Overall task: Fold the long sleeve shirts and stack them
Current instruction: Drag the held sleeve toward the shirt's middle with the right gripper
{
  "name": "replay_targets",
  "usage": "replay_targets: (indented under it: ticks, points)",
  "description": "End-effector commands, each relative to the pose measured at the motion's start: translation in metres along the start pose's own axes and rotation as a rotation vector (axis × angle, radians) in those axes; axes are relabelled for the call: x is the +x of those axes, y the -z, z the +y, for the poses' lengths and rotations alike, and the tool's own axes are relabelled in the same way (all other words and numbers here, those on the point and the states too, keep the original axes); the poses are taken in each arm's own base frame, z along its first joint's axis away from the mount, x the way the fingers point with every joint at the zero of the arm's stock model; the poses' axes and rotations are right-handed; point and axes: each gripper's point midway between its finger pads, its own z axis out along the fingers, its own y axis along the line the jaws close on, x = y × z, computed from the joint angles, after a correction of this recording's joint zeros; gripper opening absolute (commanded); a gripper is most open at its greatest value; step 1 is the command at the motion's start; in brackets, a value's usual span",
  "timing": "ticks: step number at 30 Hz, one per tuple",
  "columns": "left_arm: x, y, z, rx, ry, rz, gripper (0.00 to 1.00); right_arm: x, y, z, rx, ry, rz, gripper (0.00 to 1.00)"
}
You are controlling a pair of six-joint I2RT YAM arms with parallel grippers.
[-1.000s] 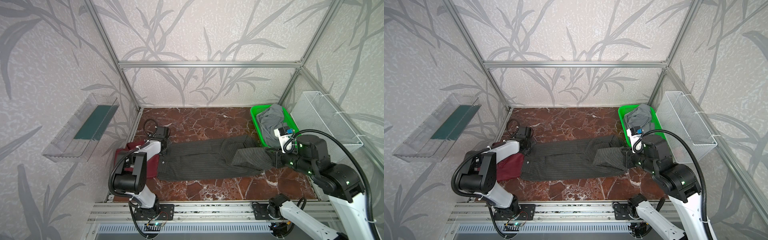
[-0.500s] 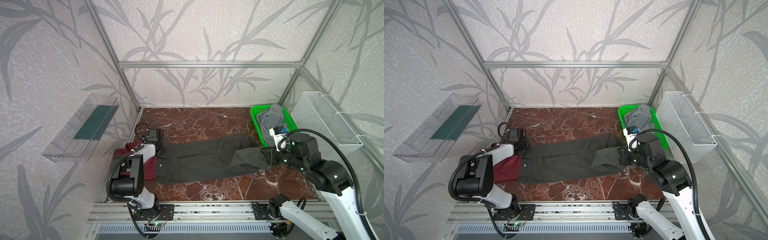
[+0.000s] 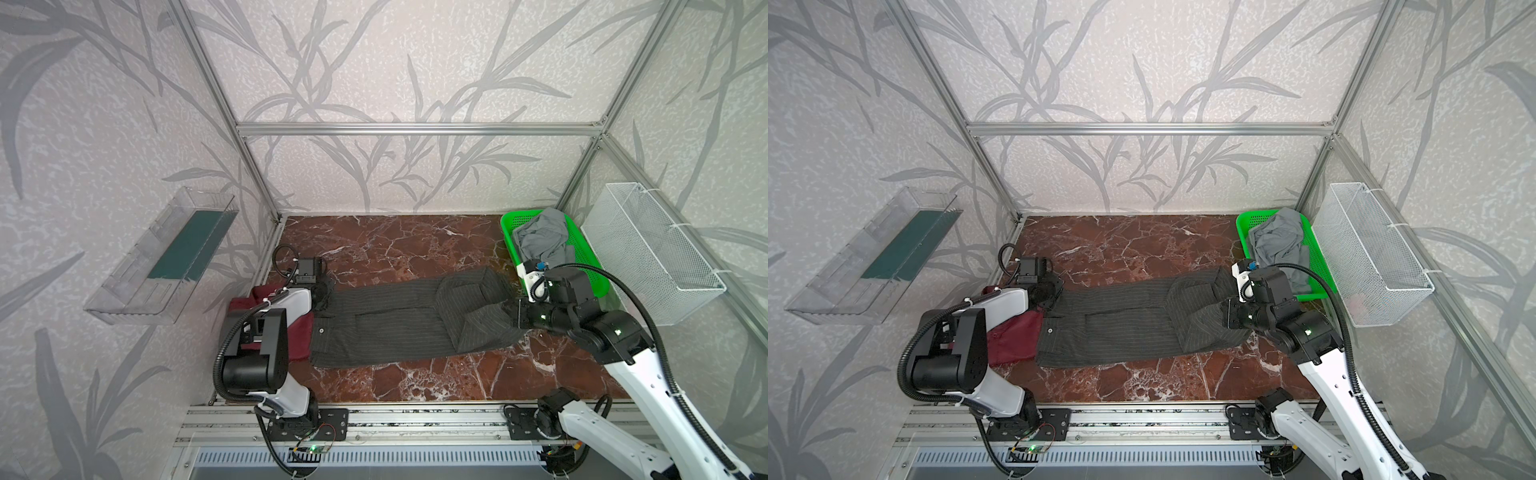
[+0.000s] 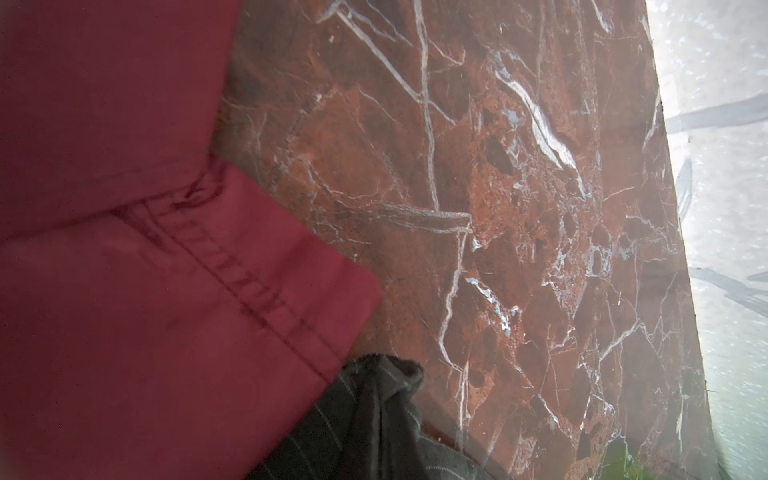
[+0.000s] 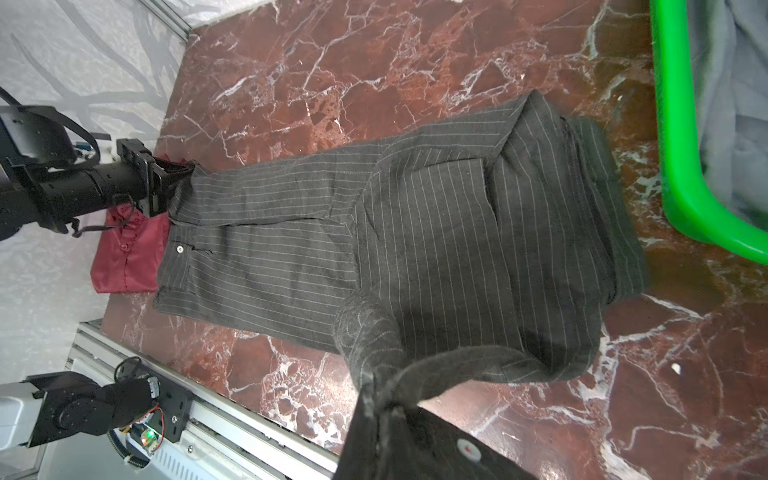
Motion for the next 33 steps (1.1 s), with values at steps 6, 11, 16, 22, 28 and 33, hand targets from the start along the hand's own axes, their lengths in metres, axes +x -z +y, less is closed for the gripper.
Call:
replay_targets:
  ticks: [6,11,16,22,28,33]
  points:
    - [-0.005,0.019,0.018,-0.066,0.05,-0.047,0.0,-0.019,-0.013,0.012,-0.061,-0.004,-0.055,0.0]
    - [0.001,0.02,0.023,-0.063,0.049,-0.034,0.0,-0.003,-0.039,0.009,-0.09,-0.052,0.01,0.0]
    - [0.001,0.022,0.019,-0.045,0.022,-0.032,0.0,0.004,-0.046,0.006,-0.085,-0.072,0.01,0.0]
    - [-0.005,0.032,0.022,-0.062,0.012,-0.075,0.0,0.002,-0.049,0.008,-0.091,-0.066,0.017,0.0]
    - [0.0,0.031,0.028,-0.067,0.009,-0.064,0.0,0.021,-0.069,0.009,-0.072,-0.073,0.104,0.0]
    - [-0.001,0.032,0.028,-0.07,-0.003,-0.067,0.0,0.019,-0.06,-0.004,-0.019,-0.088,0.032,0.0]
